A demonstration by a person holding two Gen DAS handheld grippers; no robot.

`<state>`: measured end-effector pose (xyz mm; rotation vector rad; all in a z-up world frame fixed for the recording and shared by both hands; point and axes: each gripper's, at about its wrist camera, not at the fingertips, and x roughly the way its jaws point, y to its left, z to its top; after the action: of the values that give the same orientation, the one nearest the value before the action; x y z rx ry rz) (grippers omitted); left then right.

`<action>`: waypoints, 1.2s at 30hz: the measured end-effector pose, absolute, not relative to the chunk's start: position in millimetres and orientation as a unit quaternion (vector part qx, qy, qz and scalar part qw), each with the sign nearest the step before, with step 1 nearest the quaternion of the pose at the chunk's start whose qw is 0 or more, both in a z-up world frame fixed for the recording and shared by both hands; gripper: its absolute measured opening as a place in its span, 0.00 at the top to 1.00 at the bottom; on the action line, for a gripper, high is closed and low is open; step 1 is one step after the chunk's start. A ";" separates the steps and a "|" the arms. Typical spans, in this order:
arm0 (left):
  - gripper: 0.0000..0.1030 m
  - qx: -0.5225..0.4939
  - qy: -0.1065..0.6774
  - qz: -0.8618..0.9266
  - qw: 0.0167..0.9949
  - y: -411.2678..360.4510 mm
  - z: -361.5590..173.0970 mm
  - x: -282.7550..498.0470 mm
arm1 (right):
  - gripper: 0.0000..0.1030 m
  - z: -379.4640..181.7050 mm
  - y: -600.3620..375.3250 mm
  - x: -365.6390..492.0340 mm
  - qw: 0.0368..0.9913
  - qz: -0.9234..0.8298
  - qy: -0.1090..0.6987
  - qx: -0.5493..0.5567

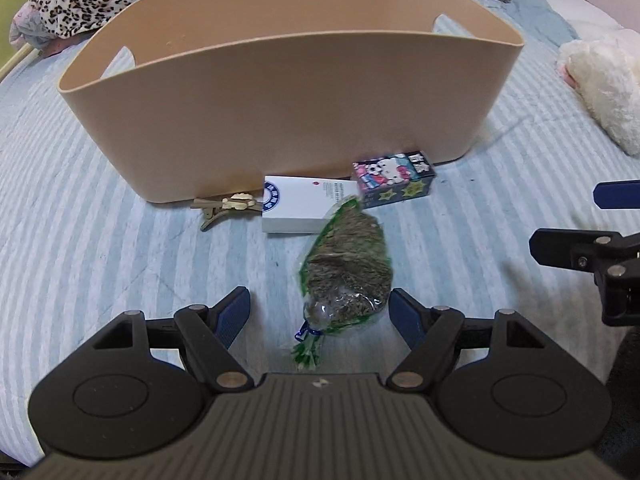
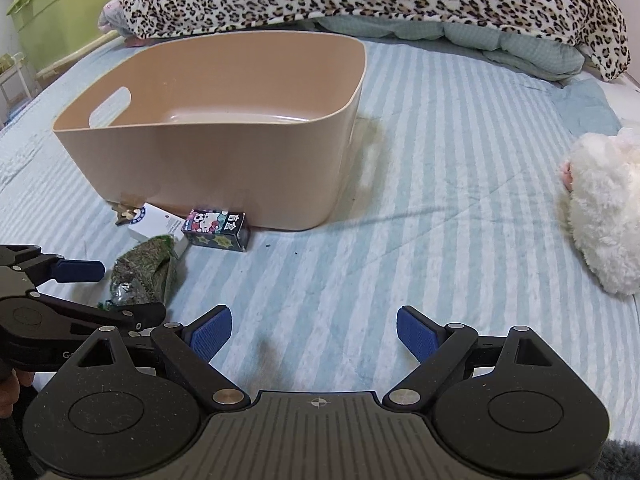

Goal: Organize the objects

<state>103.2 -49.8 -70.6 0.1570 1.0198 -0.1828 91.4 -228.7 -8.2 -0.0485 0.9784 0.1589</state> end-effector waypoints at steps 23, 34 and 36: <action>0.61 -0.009 0.485 -0.088 0.870 30.4 -71.3 126.6 | 0.12 -36.0 -180.4 133.1 0.868 0.101 0.485 -0.024; 0.38 -0.027 0.486 -0.069 0.871 39.1 -57.7 123.4 | 0.13 -43.7 -170.8 150.2 0.869 0.103 0.484 0.006; 0.38 -0.029 0.485 -0.053 0.872 43.8 -55.5 123.4 | 0.13 -44.0 -170.1 152.4 0.869 0.103 0.484 0.013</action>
<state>123.4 43.8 -55.5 -0.0615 1.0143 -0.1112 152.4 -170.1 -44.0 0.0281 1.0117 0.2148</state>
